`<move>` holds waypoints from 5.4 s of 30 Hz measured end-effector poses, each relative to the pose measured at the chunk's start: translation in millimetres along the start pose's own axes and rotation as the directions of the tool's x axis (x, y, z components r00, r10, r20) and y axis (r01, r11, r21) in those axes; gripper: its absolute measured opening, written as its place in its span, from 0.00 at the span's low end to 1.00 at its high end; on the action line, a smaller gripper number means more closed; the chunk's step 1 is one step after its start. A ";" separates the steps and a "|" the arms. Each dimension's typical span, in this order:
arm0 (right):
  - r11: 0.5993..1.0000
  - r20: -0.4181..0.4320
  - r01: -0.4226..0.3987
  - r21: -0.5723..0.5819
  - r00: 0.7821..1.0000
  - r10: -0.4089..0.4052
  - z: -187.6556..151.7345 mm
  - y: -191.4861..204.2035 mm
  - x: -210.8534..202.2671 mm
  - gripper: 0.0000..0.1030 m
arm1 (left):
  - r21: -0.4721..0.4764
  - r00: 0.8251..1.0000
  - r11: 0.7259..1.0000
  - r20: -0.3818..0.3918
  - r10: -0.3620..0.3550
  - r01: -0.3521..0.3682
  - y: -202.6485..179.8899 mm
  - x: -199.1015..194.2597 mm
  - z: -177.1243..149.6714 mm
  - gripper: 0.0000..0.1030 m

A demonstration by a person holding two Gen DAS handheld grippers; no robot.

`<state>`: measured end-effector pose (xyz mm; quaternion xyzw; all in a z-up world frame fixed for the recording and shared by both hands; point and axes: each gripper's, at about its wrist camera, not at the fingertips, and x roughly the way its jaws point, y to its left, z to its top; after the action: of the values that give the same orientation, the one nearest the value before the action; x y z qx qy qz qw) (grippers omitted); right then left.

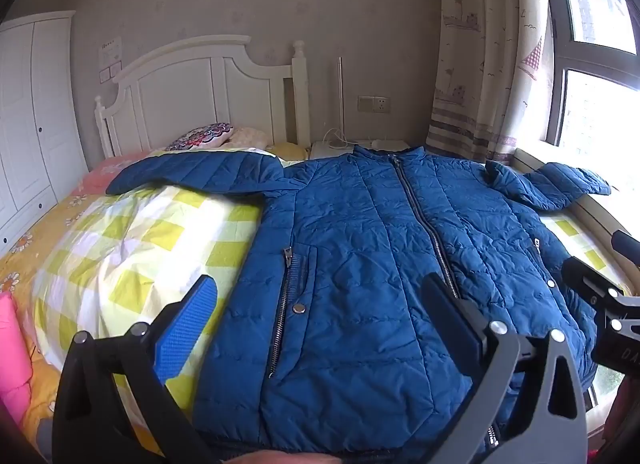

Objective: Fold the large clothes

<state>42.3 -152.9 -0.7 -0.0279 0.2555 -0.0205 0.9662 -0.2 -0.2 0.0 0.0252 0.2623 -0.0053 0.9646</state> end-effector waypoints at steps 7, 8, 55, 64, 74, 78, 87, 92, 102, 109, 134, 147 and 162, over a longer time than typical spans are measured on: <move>1.000 -0.002 -0.001 -0.002 1.000 0.001 0.9 -1.5 -0.6 0.96 | -0.002 1.000 1.000 -0.004 0.002 -0.002 0.0 0.2 0.1 0.98; 1.000 0.000 0.000 -0.001 1.000 0.000 1.0 -1.1 -1.2 0.96 | -0.002 1.000 1.000 -0.004 0.003 -0.003 0.0 0.2 0.2 0.98; 1.000 -0.005 -0.030 0.009 1.000 0.030 -2.0 0.9 1.1 0.96 | -0.046 1.000 0.999 -0.023 0.014 -0.015 11.6 3.8 -1.9 0.98; 0.999 -0.007 -0.033 0.008 0.999 0.033 -3.1 2.0 1.8 0.96 | -0.060 0.999 0.998 -0.026 0.018 -0.019 15.3 1.9 -4.8 0.98; 0.999 -0.011 -0.038 0.011 0.999 0.038 -4.1 3.1 2.5 0.96 | -0.061 0.999 0.998 -0.027 0.018 -0.020 15.6 2.0 -5.1 0.98; 0.999 -0.013 -0.041 0.012 0.999 0.041 -4.7 3.0 3.0 0.96 | -0.061 0.999 0.998 -0.030 0.017 -0.018 16.0 2.6 -5.3 0.98; 0.999 -0.017 -0.043 0.016 0.999 0.043 -5.8 2.7 4.2 0.96 | -0.063 0.999 0.998 -0.033 0.016 -0.018 17.0 3.1 -5.9 0.98; 0.999 -0.018 -0.044 0.016 0.999 0.044 -6.5 2.8 4.4 0.96 | -0.062 0.999 0.998 -0.034 0.016 -0.018 17.1 3.3 -5.9 0.98; 0.999 -0.018 -0.044 0.017 0.999 0.045 -7.5 3.3 4.6 0.96 | -0.062 0.999 0.998 -0.033 0.016 -0.018 17.3 3.4 -5.8 0.98; 0.999 -0.017 -0.046 0.022 0.999 0.046 -7.9 2.8 5.4 0.96 | -0.062 0.999 0.998 -0.033 0.017 -0.019 17.9 4.1 -6.3 0.98; 0.994 -0.067 -0.032 0.102 0.997 0.039 7.1 -69.6 71.5 0.96 | 0.110 0.985 0.994 -0.173 0.000 0.019 -13.5 108.0 32.0 0.98; 0.766 -0.263 0.259 0.588 0.957 -0.121 33.3 -322.5 251.1 0.96 | 0.142 0.923 0.986 -0.383 -0.022 0.083 -39.4 335.9 79.8 0.98; 0.863 0.017 0.242 0.444 0.961 -0.278 113.0 -284.9 259.4 0.33 | 0.043 0.917 0.991 -0.385 -0.100 0.126 -27.4 347.3 77.1 0.98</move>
<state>316.3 -446.2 -12.0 0.1547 0.1993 -0.2061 0.9455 337.6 -30.5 -110.7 0.0426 0.4461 -0.0646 0.8916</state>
